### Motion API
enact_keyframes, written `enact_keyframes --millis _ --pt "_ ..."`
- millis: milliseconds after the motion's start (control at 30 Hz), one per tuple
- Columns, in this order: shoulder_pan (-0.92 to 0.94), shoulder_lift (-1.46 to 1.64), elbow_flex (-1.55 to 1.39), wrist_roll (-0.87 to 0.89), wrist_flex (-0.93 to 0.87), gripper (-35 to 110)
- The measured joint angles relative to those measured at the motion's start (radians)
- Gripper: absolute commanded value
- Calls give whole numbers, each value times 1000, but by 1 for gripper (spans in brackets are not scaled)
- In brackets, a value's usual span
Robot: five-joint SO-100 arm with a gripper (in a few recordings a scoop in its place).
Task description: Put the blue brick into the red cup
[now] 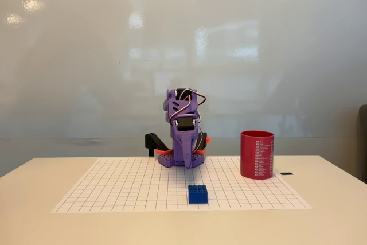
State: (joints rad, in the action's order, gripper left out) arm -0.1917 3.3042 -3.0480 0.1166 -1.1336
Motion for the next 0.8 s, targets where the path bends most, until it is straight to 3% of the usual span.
enact_keyframes --millis 400,633,800 --pt "78 -12 55 -11 -20 -1" --pt "161 -17 448 -28 -160 -1" --pt "129 -192 844 -43 -333 -1"
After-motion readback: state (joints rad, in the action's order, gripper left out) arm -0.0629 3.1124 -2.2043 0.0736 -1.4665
